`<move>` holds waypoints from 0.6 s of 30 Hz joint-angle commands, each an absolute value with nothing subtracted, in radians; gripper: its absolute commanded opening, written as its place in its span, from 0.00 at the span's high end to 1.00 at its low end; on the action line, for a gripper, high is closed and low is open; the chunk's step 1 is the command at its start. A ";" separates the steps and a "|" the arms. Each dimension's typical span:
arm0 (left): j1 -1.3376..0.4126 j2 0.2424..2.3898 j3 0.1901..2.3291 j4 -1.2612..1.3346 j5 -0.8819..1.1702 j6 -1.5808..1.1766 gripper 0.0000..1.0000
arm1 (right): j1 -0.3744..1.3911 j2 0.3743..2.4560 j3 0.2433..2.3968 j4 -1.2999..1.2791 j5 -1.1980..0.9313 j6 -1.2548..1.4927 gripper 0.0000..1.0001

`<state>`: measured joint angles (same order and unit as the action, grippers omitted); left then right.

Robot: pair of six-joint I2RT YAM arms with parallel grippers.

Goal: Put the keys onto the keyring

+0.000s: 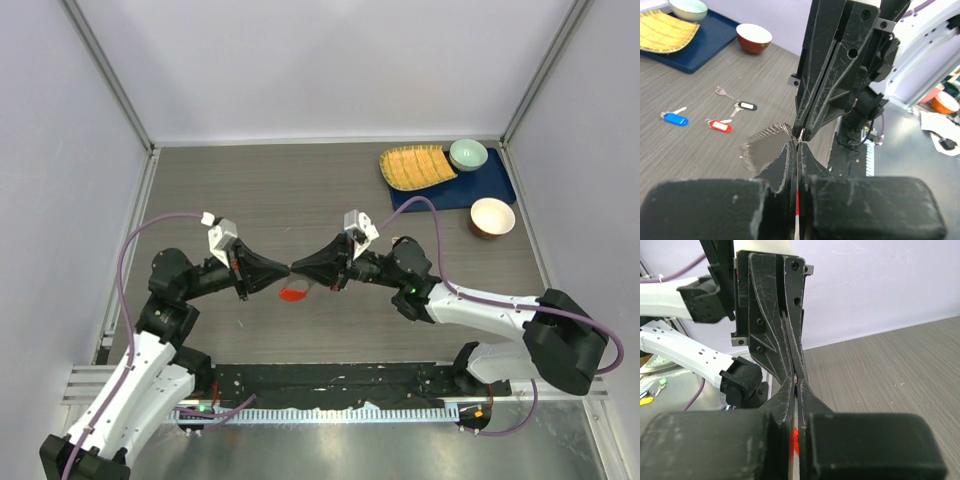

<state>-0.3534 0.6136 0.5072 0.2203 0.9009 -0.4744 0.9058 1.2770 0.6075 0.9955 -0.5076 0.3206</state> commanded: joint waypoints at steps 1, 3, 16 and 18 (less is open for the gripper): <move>-0.356 0.594 0.595 0.010 0.838 -0.272 1.00 | 0.907 1.226 0.640 0.891 -0.483 0.282 0.90; -0.356 0.601 0.629 -0.087 0.783 -0.168 0.99 | 0.902 1.204 0.659 0.800 -0.457 0.253 0.80; -0.483 0.799 0.773 -0.383 0.402 0.291 1.00 | 0.900 1.040 0.654 0.279 -0.138 0.051 0.56; -0.521 0.821 0.772 -0.387 0.373 0.327 1.00 | 0.900 1.032 0.617 0.284 -0.124 0.003 0.56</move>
<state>-0.4637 0.7925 0.7345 -0.3309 0.5030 0.1654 0.9031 1.0657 0.6495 0.3382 -0.2340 0.1024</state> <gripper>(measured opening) 0.012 0.439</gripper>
